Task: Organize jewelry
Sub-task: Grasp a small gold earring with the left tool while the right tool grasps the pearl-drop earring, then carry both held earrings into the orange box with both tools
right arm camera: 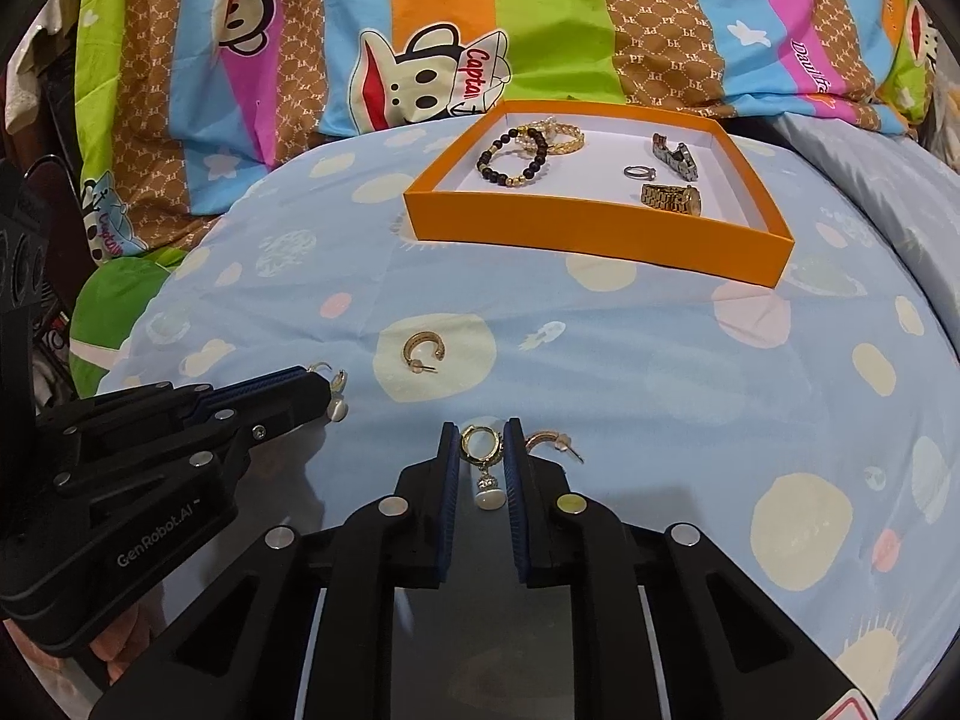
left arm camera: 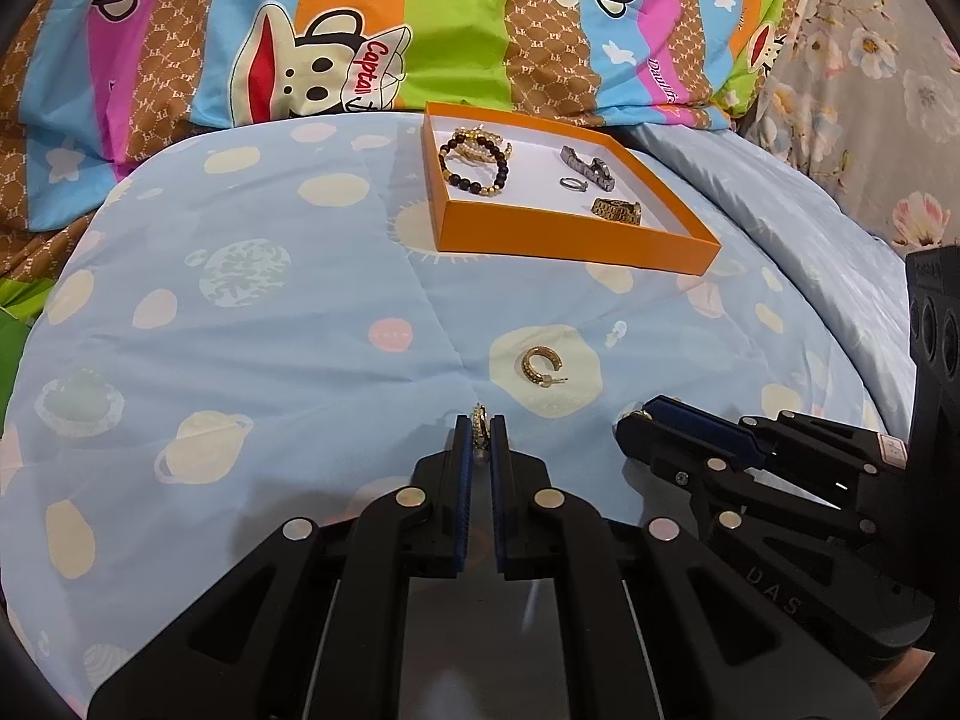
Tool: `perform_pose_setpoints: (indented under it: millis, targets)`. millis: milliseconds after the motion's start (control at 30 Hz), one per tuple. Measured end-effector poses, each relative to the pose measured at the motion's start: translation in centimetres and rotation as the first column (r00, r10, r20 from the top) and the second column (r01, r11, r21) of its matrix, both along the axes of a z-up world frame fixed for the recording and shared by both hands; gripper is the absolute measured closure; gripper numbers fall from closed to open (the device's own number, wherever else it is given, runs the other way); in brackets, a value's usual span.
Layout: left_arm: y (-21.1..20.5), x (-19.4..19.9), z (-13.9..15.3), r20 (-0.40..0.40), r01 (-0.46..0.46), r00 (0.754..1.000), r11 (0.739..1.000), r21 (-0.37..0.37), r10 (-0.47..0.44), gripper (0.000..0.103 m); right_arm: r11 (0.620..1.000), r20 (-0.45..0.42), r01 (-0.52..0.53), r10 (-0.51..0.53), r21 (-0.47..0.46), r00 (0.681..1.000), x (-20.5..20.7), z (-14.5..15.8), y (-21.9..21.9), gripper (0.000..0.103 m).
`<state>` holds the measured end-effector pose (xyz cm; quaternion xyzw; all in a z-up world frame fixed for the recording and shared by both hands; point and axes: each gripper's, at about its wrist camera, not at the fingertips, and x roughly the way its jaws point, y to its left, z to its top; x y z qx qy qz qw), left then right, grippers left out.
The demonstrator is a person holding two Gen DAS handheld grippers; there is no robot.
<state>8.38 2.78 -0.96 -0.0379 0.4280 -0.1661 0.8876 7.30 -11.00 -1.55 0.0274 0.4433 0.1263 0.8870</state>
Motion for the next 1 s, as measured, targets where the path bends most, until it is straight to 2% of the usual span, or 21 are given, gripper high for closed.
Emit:
perform_pose_setpoints:
  millis: [667, 833, 1000]
  targets:
    - [0.0, 0.1, 0.0, 0.0, 0.001, 1.0, 1.0, -0.005, -0.001, 0.098, 0.998, 0.038, 0.032, -0.034, 0.059, 0.999, -0.5, 1.1, -1.5, 0.09]
    - [0.1, 0.2, 1.3, 0.014, 0.004, 1.0, 1.0, -0.017, -0.003, 0.098, 0.996, 0.067, 0.064, -0.068, 0.067, 0.995, -0.1, 2.6, -3.4, 0.09]
    - [-0.6, 1.1, 3.9, 0.082, 0.026, 0.996, 1.0, -0.005, -0.026, 0.098, 0.994, 0.104, 0.096, -0.102, 0.058, 0.989, 1.8, 4.6, -6.0, 0.09]
